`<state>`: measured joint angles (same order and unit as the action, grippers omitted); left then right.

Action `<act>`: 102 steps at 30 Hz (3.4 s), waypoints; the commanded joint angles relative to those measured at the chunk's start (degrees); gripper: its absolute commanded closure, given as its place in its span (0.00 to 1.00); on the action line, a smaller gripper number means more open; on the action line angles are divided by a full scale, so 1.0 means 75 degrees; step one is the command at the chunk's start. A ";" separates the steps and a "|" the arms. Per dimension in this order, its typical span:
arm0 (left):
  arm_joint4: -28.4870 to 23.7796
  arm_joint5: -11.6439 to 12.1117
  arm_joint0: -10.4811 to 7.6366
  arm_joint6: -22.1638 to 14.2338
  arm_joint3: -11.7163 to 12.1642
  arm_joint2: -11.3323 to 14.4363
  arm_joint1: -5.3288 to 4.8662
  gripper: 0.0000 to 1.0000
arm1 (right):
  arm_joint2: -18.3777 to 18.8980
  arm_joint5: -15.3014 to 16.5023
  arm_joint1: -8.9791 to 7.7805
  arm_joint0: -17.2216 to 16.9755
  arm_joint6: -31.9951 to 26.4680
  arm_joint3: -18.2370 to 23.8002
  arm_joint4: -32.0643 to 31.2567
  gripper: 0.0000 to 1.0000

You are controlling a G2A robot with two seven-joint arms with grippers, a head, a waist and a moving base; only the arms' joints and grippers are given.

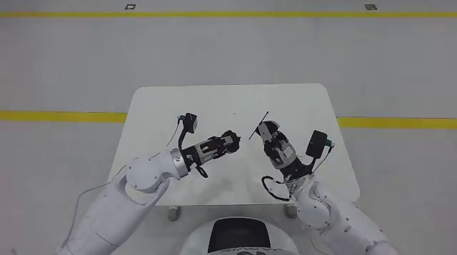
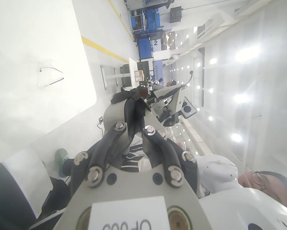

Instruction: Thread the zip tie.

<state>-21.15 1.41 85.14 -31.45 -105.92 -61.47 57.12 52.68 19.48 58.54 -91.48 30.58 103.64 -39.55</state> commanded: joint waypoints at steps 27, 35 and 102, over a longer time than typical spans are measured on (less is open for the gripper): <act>0.0000 0.0000 0.0000 0.0000 0.0000 0.0000 0.0000 1.00 | -0.0571 0.0000 0.0291 0.0512 0.0879 -0.0815 -0.0434 1.00; 0.0000 0.0000 0.0000 0.0000 0.0000 0.0000 0.0000 1.00 | -0.0880 0.0000 0.0442 0.0824 0.1377 -0.1308 -0.0529 1.00; 0.0000 0.0000 0.0000 0.0000 0.0000 0.0000 0.0000 1.00 | -0.1397 0.0000 0.0680 0.1057 0.1554 -0.1524 -0.0494 1.00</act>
<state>-21.15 1.41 85.14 -31.45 -105.92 -61.47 57.12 42.35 19.48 63.70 -83.57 42.25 92.18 -43.28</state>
